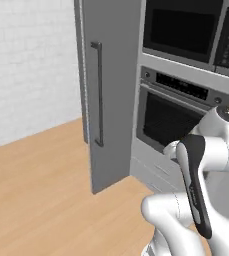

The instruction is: Place one cucumber and one steak in each tupperware on the nearby counter, to pack two identical lunches.

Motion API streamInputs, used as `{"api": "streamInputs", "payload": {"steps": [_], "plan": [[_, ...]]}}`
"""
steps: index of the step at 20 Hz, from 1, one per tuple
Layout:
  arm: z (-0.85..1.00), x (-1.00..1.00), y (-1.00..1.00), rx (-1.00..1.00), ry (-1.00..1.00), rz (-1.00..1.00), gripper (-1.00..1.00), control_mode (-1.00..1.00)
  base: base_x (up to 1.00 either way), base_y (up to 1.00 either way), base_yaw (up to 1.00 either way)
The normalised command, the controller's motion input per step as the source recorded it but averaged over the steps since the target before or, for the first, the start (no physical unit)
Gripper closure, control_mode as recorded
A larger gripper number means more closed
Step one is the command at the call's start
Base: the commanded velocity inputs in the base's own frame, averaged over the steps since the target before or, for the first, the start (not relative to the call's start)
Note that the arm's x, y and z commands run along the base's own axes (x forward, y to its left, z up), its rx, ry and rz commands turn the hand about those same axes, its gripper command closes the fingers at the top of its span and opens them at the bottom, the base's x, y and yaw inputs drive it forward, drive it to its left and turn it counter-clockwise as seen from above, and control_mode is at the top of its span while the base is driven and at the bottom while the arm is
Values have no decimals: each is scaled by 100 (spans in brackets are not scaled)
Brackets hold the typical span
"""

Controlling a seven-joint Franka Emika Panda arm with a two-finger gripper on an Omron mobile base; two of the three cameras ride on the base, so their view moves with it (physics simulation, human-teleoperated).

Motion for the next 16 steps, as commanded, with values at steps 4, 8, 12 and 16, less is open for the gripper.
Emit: {"api": "streamInputs", "payload": {"steps": [4, 8, 12, 16], "plan": [[0, 0, 0, 0, 0, 0, -100, 100, 0, 80, 72], [0, 0, 0, 0, 0, 0, -100, 100, 2, 78, 67], [0, 0, 0, 0, 0, 0, -100, 100, 44, 81, 54], [0, 0, 0, 0, 0, 0, -100, 100, 93, 72, 18]]}}
